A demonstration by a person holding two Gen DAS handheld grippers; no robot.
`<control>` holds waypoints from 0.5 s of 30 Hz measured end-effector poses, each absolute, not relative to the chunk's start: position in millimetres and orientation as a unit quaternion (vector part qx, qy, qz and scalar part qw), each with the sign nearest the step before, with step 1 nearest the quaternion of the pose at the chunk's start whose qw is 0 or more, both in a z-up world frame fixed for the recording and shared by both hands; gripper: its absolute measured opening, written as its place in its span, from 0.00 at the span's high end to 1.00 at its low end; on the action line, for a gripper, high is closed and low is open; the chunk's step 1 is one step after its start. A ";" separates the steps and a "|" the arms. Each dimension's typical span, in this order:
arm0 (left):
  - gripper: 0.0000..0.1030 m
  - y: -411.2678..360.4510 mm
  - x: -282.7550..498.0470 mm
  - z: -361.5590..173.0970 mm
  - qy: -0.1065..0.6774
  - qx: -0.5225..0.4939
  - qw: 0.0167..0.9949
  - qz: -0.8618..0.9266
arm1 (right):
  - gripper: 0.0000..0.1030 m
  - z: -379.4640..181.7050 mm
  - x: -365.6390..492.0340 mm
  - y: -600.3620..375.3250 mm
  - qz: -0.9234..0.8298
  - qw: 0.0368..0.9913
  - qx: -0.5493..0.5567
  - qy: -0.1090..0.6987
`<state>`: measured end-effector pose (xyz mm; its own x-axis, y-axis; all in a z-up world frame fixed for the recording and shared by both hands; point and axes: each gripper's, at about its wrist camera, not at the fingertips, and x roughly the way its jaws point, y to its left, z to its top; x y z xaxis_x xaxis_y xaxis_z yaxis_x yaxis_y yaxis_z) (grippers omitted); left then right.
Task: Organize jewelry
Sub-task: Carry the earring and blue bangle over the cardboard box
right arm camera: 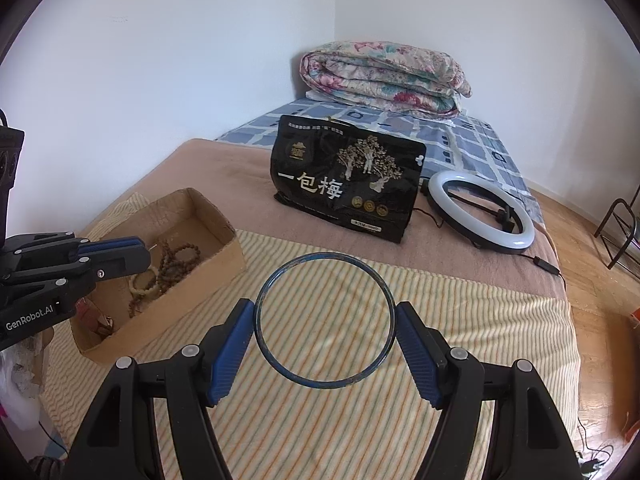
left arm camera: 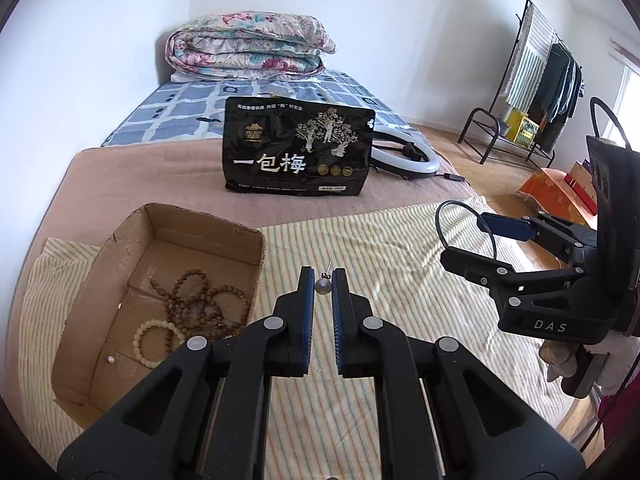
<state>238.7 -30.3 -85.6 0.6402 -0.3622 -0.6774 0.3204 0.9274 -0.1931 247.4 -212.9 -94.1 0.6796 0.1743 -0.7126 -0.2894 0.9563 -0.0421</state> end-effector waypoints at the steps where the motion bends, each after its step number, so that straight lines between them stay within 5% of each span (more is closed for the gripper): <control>1: 0.94 -24.3 238.1 -84.4 0.379 -0.028 0.906 -0.185 | 0.29 -93.4 247.2 -208.1 0.130 0.913 -0.077 0.379; 15: 0.94 43.6 227.5 -81.2 0.376 -0.040 0.914 -0.146 | 0.29 -83.9 245.5 -143.0 0.168 0.909 -0.082 0.373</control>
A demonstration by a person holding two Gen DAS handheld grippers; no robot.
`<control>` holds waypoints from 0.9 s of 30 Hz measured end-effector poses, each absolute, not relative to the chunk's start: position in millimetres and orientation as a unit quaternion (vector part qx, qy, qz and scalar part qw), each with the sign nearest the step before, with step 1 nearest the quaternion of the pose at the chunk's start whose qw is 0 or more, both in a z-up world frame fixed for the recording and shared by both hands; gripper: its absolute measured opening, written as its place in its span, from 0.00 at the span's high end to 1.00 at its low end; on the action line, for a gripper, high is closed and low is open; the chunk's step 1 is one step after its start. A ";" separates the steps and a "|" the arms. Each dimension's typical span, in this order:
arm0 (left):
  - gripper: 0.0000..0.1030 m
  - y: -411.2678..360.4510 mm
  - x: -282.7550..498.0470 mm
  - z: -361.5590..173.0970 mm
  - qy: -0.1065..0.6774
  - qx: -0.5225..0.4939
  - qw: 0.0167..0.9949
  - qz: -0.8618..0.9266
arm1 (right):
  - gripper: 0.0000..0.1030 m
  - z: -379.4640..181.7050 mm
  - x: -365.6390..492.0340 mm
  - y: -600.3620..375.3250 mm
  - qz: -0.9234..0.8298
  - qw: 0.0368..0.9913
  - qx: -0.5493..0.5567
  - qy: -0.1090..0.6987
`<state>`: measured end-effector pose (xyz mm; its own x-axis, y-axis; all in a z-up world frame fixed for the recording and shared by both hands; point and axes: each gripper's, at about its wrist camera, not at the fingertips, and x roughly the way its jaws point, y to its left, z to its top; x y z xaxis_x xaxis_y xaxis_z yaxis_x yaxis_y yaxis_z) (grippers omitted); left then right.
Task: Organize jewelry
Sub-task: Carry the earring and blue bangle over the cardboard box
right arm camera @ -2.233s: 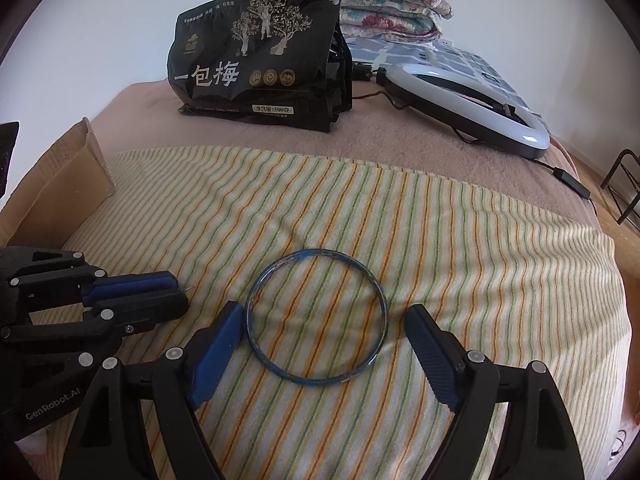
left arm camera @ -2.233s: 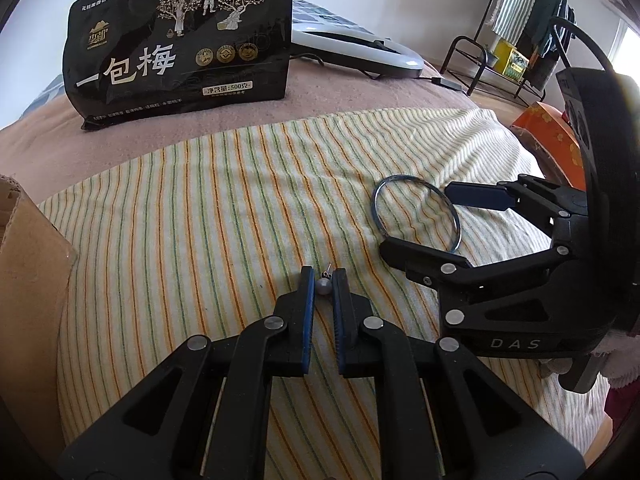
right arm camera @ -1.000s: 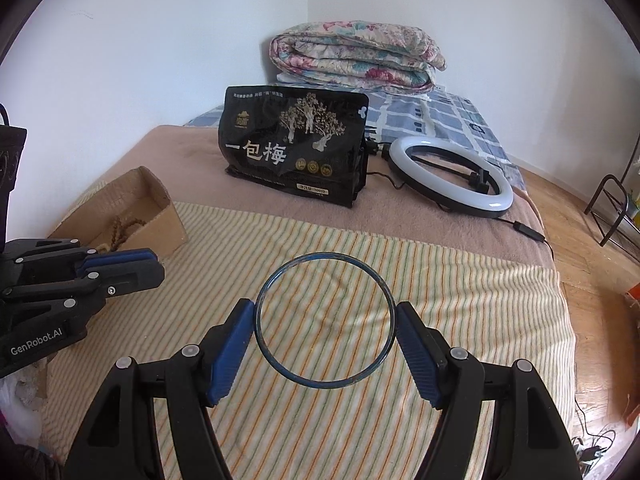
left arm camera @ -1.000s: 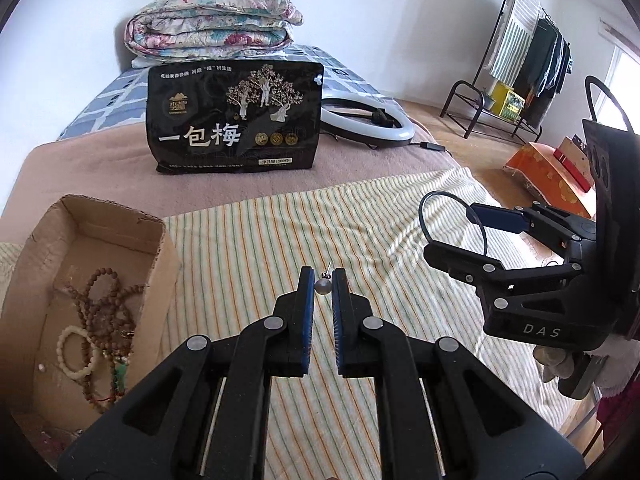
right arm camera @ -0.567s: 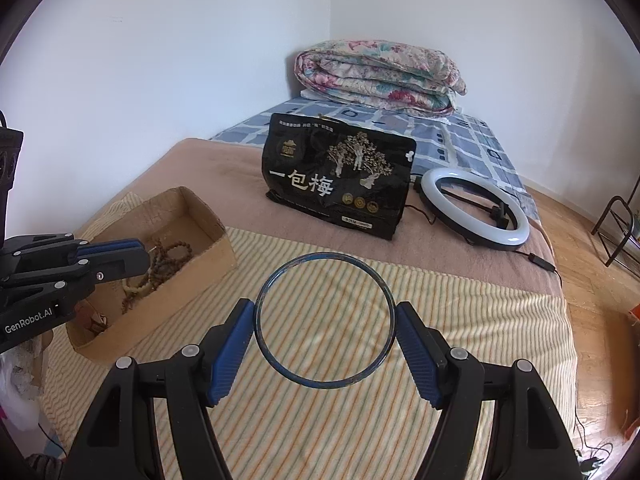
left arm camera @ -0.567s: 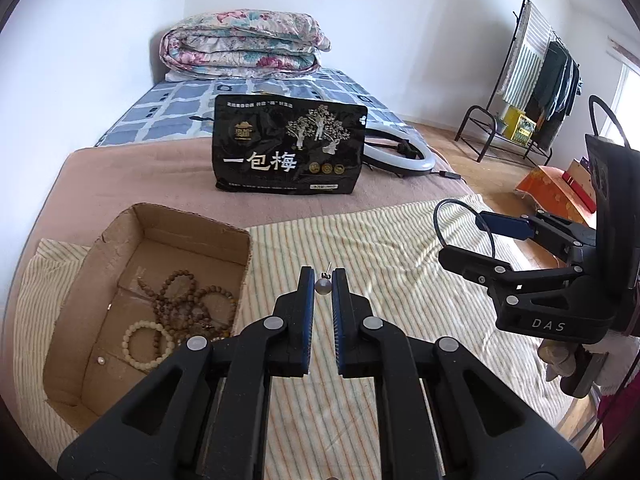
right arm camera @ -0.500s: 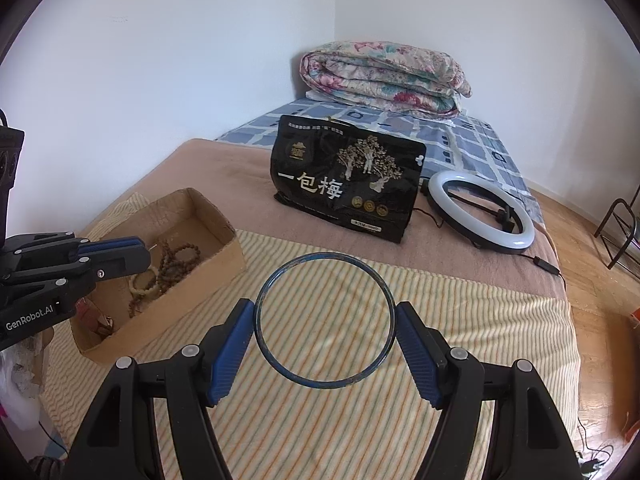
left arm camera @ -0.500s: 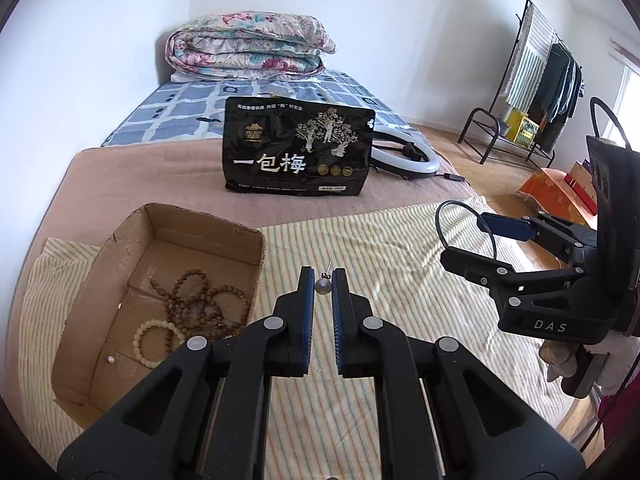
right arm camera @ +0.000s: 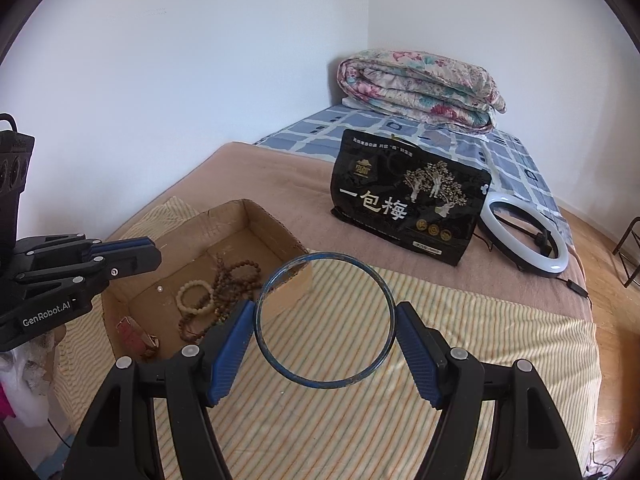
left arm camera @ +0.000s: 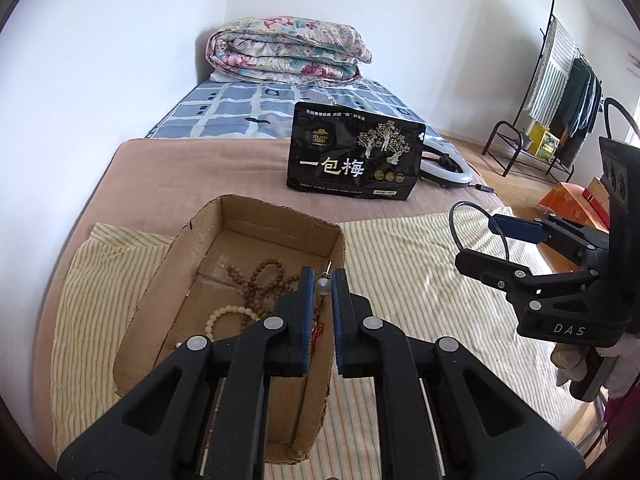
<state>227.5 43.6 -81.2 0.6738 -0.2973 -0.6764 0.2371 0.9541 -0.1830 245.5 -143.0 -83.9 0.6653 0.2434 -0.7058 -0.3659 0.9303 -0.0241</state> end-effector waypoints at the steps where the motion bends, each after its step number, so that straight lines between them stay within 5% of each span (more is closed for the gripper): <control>1: 0.94 48.5 226.9 -81.1 0.376 -0.042 0.914 -0.144 | 0.29 -83.2 245.5 -138.6 0.170 0.908 -0.083 0.373; 27: 0.94 124.6 227.3 -89.4 0.387 -0.068 0.913 -0.108 | 0.29 -94.2 273.4 -45.3 0.217 0.891 -0.106 0.384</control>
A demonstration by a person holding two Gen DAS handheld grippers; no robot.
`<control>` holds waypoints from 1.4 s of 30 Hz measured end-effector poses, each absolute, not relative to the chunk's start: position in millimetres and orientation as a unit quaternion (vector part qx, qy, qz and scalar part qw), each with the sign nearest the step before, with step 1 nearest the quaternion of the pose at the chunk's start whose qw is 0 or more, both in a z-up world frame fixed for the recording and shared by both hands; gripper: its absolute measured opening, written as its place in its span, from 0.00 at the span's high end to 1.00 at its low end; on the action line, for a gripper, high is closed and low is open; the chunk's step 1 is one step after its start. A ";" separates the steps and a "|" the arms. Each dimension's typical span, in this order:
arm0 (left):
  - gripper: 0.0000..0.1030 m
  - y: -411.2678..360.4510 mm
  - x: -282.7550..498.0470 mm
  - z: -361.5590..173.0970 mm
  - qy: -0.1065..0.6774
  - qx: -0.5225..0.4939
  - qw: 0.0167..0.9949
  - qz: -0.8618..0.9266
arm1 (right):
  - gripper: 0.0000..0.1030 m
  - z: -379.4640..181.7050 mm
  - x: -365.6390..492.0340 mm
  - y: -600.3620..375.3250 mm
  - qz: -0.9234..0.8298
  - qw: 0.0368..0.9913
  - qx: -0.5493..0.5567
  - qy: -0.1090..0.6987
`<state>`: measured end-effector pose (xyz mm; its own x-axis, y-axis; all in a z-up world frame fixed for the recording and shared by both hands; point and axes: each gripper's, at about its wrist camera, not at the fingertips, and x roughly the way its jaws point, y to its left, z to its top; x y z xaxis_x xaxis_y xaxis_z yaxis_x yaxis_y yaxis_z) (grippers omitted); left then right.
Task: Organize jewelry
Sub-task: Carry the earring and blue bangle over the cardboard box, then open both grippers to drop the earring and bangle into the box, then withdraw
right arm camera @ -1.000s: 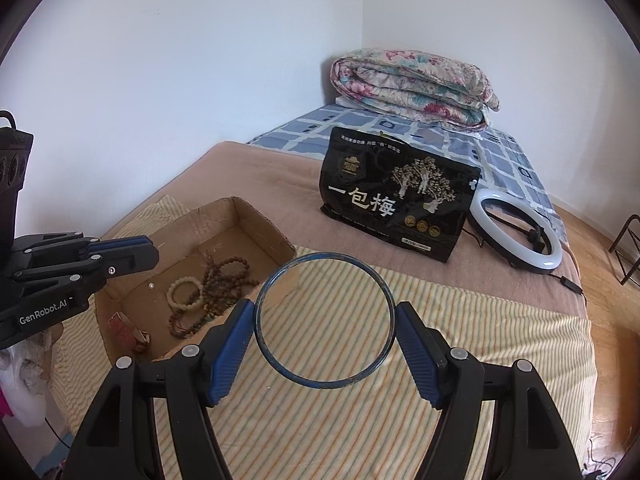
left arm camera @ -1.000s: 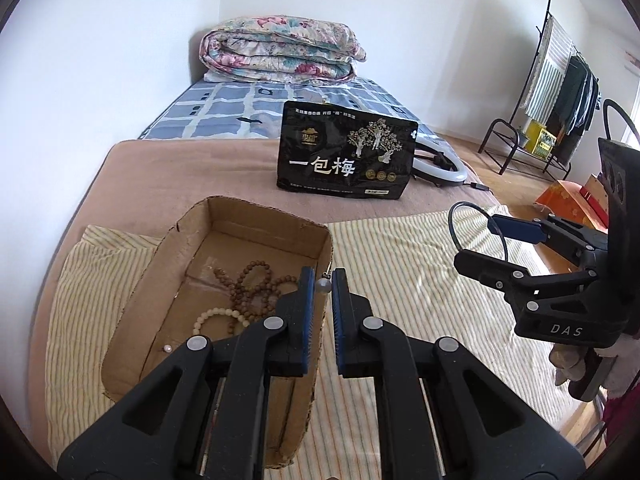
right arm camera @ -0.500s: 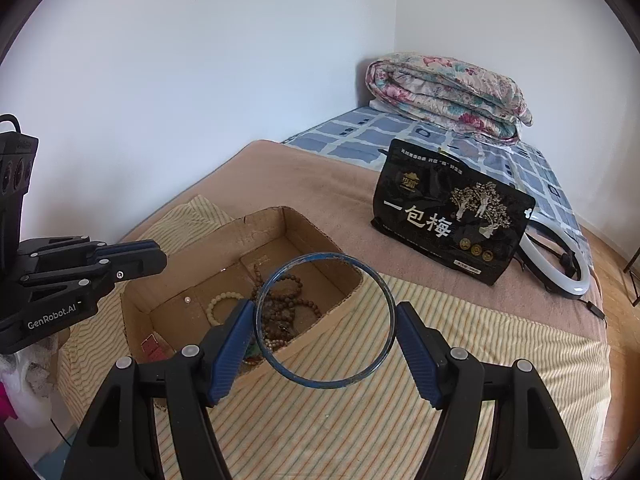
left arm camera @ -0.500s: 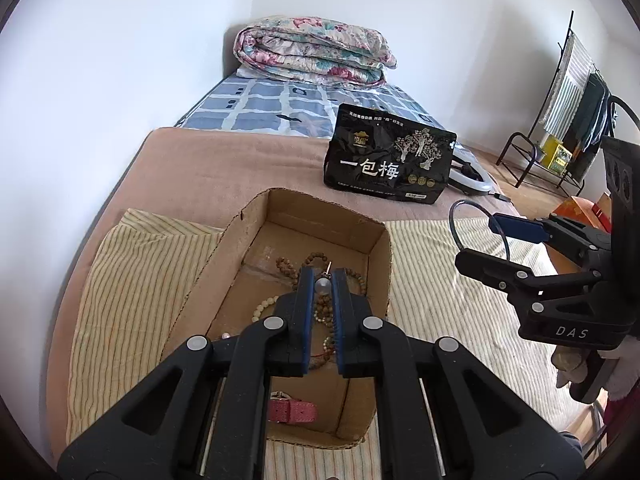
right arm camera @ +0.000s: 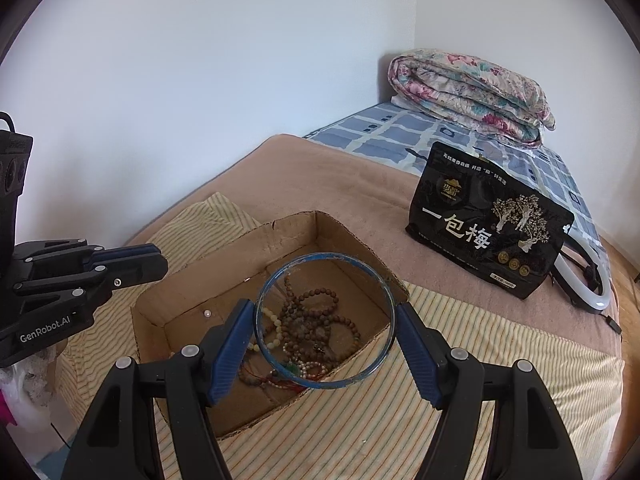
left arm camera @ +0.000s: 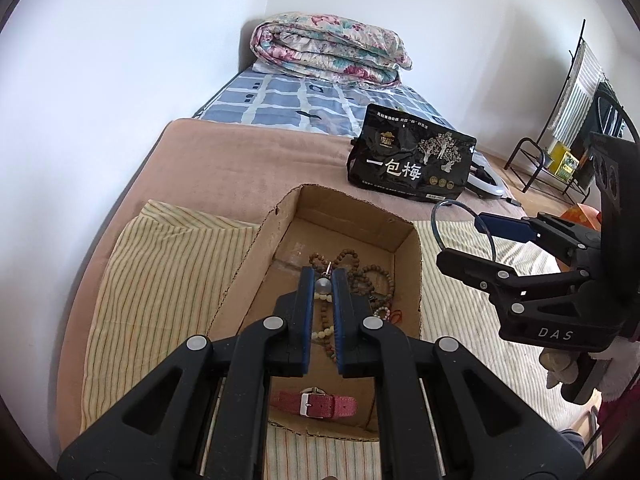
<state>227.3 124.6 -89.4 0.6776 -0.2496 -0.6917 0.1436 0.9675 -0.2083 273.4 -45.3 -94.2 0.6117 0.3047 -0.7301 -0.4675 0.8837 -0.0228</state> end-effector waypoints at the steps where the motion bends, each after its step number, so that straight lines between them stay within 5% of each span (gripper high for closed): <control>1: 0.94 124.6 227.4 -89.2 0.386 -0.066 0.914 -0.107 | 0.29 -94.5 274.1 -43.9 0.216 0.891 -0.106 0.384; 9: 0.93 128.6 230.8 -91.0 0.390 -0.067 0.913 -0.100 | 0.22 -95.1 276.7 -42.3 0.214 0.893 -0.101 0.382; 42: 0.93 99.4 156.5 -22.9 0.324 -0.011 0.942 -0.089 | 0.22 -30.4 206.9 -92.4 0.212 0.918 -0.048 0.331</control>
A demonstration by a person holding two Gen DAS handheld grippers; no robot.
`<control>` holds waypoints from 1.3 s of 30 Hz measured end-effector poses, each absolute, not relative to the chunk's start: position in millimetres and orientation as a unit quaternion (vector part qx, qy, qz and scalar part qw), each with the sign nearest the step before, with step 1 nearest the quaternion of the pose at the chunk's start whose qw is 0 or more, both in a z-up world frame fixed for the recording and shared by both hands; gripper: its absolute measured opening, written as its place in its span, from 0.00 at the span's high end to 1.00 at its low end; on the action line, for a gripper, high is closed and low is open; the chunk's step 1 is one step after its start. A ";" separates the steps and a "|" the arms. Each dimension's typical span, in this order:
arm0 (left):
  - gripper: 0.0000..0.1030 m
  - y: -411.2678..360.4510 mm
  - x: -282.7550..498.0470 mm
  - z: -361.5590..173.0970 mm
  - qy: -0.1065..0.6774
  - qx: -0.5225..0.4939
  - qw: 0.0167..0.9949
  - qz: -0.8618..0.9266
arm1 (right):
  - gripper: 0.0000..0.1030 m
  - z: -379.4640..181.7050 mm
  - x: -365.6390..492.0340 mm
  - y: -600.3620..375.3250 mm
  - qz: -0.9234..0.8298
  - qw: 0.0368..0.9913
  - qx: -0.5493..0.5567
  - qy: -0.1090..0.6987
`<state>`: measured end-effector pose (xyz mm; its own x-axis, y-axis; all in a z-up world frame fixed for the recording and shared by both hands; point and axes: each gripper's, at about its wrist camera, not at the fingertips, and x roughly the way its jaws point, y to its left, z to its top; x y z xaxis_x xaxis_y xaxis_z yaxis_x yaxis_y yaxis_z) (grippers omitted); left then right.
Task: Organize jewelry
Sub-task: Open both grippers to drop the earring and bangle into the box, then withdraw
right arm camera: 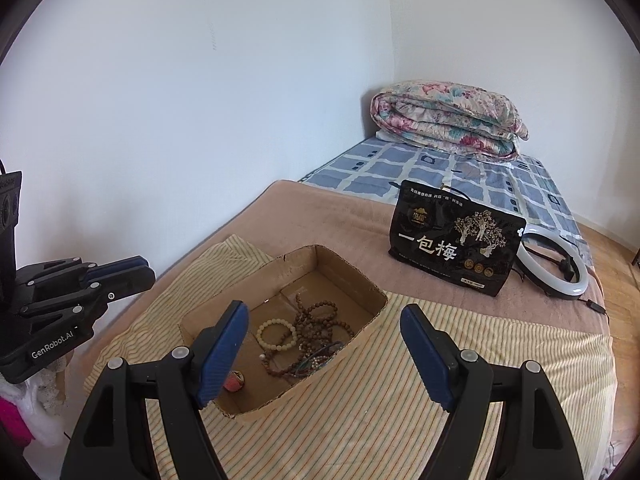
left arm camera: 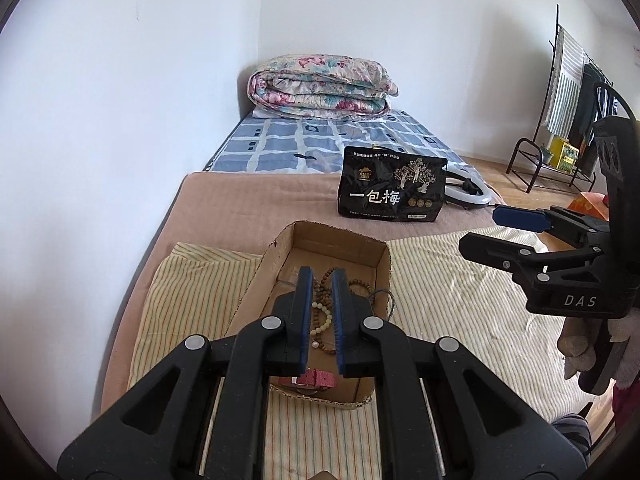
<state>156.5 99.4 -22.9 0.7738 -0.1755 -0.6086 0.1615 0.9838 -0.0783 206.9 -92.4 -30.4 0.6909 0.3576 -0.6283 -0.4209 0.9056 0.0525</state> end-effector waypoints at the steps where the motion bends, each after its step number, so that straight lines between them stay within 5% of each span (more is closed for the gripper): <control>1: 0.93 98.0 152.6 -21.1 0.323 -0.008 0.942 -0.087 | 0.22 -28.3 204.0 -94.8 0.212 0.919 -0.044 0.329; 4: 0.80 96.2 142.4 -17.9 0.320 -0.002 0.944 -0.083 | 0.21 -22.6 195.3 -101.4 0.211 0.922 -0.036 0.323; 6: 0.60 96.1 134.6 -15.2 0.314 -0.003 0.946 -0.081 | 0.21 -19.7 189.8 -105.7 0.210 0.924 -0.031 0.319; 12: 0.41 96.4 116.9 -6.8 0.302 -0.006 0.951 -0.066 | 0.09 -16.4 177.0 -116.6 0.199 0.930 -0.027 0.308; 17: 0.38 96.3 108.0 -4.3 0.298 -0.012 0.953 -0.056 | 0.01 -18.2 170.3 -126.5 0.196 0.931 -0.020 0.307; 24: 0.09 87.0 97.8 -0.4 0.286 -0.002 0.957 -0.043 | 0.00 -19.8 164.3 -145.1 0.170 0.938 -0.010 0.300; 39: 0.01 82.2 94.7 -3.7 0.289 0.012 0.957 -0.014 | 0.00 -28.8 160.0 -175.1 0.122 0.945 0.011 0.303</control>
<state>94.7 82.2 -3.7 0.8323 -0.0195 -0.5540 0.0331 0.9993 0.0145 160.0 -175.1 -28.8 0.7859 0.2379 -0.5707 -0.2245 0.9698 0.0951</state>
